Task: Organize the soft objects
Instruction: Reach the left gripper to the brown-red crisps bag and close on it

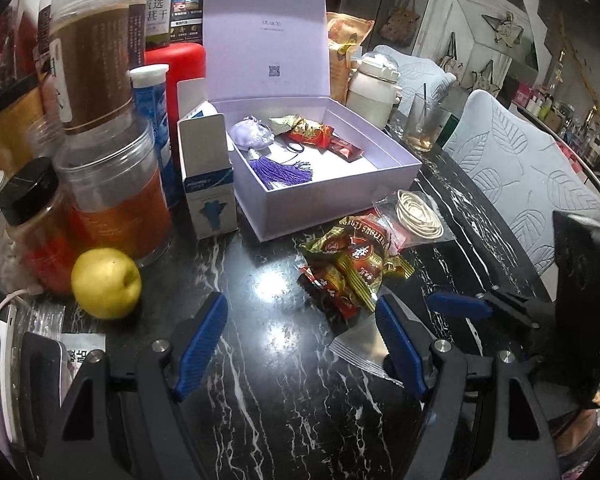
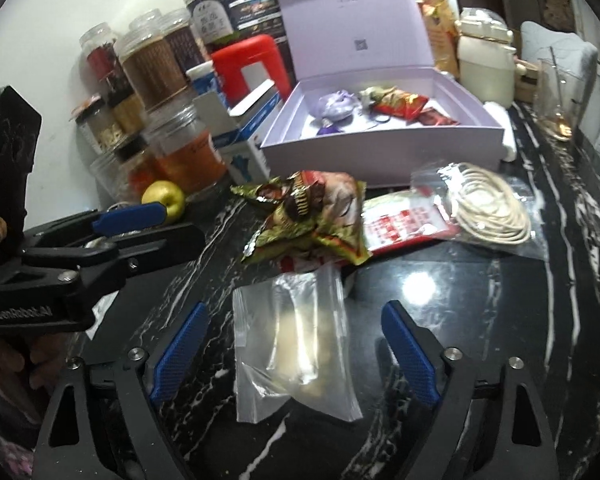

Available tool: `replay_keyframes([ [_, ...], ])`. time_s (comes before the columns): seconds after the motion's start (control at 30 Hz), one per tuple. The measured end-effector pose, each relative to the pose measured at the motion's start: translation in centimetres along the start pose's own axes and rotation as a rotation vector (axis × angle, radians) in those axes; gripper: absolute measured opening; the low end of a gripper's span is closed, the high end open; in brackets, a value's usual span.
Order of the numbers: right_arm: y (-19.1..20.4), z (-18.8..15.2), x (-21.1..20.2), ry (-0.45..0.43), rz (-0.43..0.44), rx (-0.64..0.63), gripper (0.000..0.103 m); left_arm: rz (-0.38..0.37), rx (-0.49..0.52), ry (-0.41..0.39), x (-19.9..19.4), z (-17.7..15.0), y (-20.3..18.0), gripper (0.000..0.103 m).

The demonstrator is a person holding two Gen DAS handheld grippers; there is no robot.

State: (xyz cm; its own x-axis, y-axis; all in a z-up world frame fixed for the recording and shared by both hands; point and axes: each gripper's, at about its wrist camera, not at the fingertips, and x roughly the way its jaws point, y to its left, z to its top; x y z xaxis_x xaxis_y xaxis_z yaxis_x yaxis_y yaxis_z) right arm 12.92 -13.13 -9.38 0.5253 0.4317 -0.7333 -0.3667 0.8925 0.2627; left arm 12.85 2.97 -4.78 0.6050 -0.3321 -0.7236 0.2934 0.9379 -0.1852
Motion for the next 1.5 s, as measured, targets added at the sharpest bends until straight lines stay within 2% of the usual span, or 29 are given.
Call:
replay_keyframes([
  [0.13, 0.4, -0.4, 1.1, 0.046, -0.013, -0.029, 0.076, -0.010, 0.007, 0.003, 0.3, 0.3, -0.3, 0.076],
  [0.17, 0.6, -0.6, 1.3, 0.064, -0.014, -0.040, 0.058, -0.013, 0.014, 0.011, 0.5, 0.5, -0.4, 0.076],
  [0.23, 0.7, -0.9, 1.3, 0.080, -0.021, -0.049, 0.048, -0.025, 0.017, 0.019, 0.9, 0.8, -0.7, 0.076],
  [0.3, 0.5, -1.0, 0.8, 0.083, -0.003, -0.035, 0.045, -0.037, 0.015, 0.015, 1.1, 1.0, -0.9, 0.076],
  [0.47, -1.0, -1.7, -0.5, 0.095, -0.035, 0.014, 0.045, -0.069, 0.021, 0.036, 2.2, 1.5, -1.8, 0.076],
  [0.57, -3.1, -2.1, -1.6, 0.091, -0.018, 0.106, 0.045, -0.098, -0.006, 0.070, 3.2, 1.7, -2.0, 0.076],
  [0.63, -4.6, -2.3, -2.3, 0.080, -0.024, 0.154, 0.045, -0.096, -0.016, 0.067, 3.5, 2.0, -2.1, 0.076],
  [0.73, -5.8, -2.3, -3.1, 0.058, -0.093, 0.169, 0.045, -0.072, -0.008, 0.035, 3.6, 2.9, -2.5, 0.076],
  [0.83, -7.1, -2.1, -3.5, 0.053, -0.075, 0.201, 0.045, -0.073, 0.035, 0.026, 4.0, 3.8, -3.2, 0.076],
  [1.03, -8.4, -1.3, -3.2, 0.058, -0.086, 0.205, 0.046, -0.026, 0.129, 0.096, 6.8, 4.4, -4.8, 0.076],
  [1.17, -9.0, -1.0, -3.2, 0.059, -0.109, 0.206, 0.048, -0.024, 0.140, 0.144, 8.2, 4.1, -5.1, 0.076],
  [1.3, -9.5, -0.9, -3.2, 0.063, -0.127, 0.213, 0.048, -0.029, 0.135, 0.139, 8.5, 4.0, -5.1, 0.076],
  [1.43, -9.4, -1.0, -3.0, 0.092, -0.142, 0.215, 0.057, -0.009, 0.131, 0.130, 8.5, 3.8, -5.3, 0.076],
  [1.47, -9.4, -1.0, -2.9, 0.095, -0.138, 0.216, 0.058, -0.004, 0.133, 0.125, 8.5, 3.7, -5.4, 0.075],
  [1.5, -9.2, -1.1, -2.9, 0.095, -0.139, 0.214, 0.060, -0.001, 0.133, 0.117, 8.4, 3.7, -5.4, 0.069],
])
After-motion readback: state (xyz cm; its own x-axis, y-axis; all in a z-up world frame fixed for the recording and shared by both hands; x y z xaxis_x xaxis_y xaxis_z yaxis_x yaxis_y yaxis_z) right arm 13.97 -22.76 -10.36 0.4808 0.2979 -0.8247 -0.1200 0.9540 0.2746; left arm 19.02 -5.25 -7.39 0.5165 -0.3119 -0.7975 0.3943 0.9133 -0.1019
